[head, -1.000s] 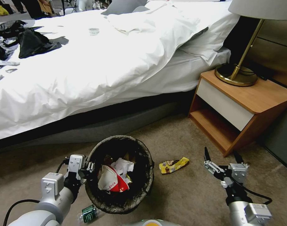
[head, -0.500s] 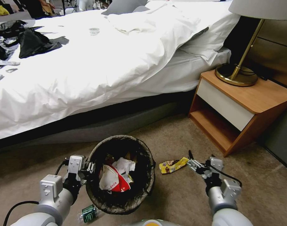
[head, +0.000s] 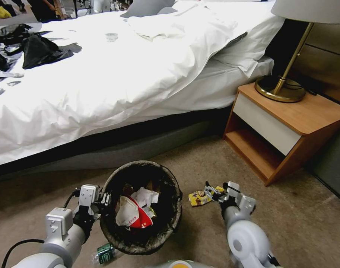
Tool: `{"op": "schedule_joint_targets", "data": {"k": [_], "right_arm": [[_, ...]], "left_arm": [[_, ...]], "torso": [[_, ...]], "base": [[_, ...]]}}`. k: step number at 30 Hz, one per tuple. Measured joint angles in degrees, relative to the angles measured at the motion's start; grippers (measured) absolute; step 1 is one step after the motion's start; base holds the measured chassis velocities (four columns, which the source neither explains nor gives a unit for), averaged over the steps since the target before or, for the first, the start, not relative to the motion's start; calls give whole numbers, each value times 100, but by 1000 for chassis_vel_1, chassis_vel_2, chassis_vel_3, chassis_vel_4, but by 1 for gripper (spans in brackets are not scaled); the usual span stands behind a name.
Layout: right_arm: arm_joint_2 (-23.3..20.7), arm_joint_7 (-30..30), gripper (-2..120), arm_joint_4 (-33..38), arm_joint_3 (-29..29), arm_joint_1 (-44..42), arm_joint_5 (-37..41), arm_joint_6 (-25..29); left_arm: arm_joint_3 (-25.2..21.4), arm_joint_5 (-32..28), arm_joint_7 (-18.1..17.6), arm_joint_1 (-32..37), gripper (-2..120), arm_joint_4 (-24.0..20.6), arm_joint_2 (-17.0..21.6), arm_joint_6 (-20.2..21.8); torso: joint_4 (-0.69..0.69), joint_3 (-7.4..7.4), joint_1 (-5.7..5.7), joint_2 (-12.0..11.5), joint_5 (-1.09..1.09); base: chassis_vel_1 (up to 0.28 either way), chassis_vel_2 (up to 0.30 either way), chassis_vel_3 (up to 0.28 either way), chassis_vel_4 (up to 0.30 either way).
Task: Pick up the trash bin, then pick up the garbage from the floor and place it into the trash bin.
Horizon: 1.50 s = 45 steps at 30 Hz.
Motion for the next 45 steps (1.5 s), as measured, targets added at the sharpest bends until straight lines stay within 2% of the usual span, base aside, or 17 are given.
{"op": "schedule_joint_targets", "data": {"k": [2,5,14,22,32,45], "right_arm": [[67,98,100,-107,-12,99,67,-66],[191,482,100,-322,-58,406,569,-270],[255,576,100,-805,-66,932,974,-378],[424,570,100,-1487,-99,1410,972,-364],[563,842,100,-2277,-84,1781,970,-203],[662,1095,100,-2665,-29,1925,948,-30]], "left_arm": [[-1,-2,0,-5,1,0,10,0],[-14,-8,1,-18,1,0,31,4],[-20,12,1,-19,1,0,13,20],[0,60,7,-20,1,0,-14,26],[3,74,26,-50,1,0,-18,27],[12,73,53,-91,1,0,14,27]], "torso": [[0,0,0,0,0],[0,0,0,0,1],[-1,0,0,0,0],[0,0,0,0,1],[0,0,0,0,1],[0,0,0,0,1]], "base": [[0,0,0,0],[0,0,0,0],[0,0,0,0],[0,0,0,0],[0,0,0,0],[0,0,0,0]]}}
